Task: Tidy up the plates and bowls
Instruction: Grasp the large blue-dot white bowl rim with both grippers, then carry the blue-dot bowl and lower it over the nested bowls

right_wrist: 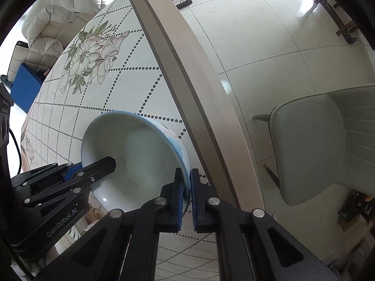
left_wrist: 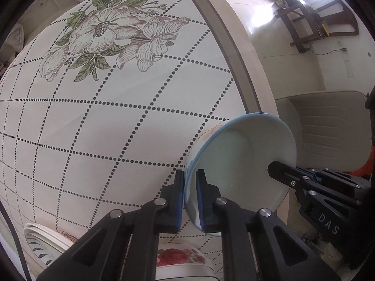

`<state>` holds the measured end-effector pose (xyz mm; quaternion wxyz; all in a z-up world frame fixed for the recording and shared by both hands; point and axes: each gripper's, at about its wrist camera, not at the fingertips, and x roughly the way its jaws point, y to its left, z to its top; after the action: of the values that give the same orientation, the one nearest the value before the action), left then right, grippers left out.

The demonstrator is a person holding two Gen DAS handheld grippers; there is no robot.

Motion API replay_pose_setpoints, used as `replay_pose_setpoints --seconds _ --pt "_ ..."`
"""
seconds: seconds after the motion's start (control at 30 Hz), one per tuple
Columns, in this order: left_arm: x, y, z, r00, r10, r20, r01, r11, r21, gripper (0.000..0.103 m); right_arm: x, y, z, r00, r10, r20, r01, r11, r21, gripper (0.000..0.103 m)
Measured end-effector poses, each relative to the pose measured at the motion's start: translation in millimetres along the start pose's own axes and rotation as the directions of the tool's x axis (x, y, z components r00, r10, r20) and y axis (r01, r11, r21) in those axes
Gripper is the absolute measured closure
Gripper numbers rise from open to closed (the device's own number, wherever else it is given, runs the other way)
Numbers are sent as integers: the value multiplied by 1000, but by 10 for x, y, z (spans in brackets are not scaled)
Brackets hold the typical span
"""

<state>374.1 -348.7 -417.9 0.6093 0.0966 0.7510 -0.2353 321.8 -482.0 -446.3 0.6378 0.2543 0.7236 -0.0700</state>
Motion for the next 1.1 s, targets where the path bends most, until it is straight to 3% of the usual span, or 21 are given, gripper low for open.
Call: replay_pose_setpoints --seconds 0.3,0.6,0.83,1.1 --pt "-160 57 -181 1000 14 23 -14 1000 2 95 -45 61 -15 1000 -5 -4 5 1000 -9 96" --pt "-714 224 -439 996 26 83 -27 1000 3 95 -310 252 -122 999 35 35 -33 999 -33 96" --pt "-1127 419 -886 993 18 116 -17 1000 -11 95 -657 516 -438 994 75 74 -69 995 -76 96" --pt "-998 442 -1350 997 34 72 -32 999 -29 95 -696 741 -1052 995 89 50 -82 988 -130 96"
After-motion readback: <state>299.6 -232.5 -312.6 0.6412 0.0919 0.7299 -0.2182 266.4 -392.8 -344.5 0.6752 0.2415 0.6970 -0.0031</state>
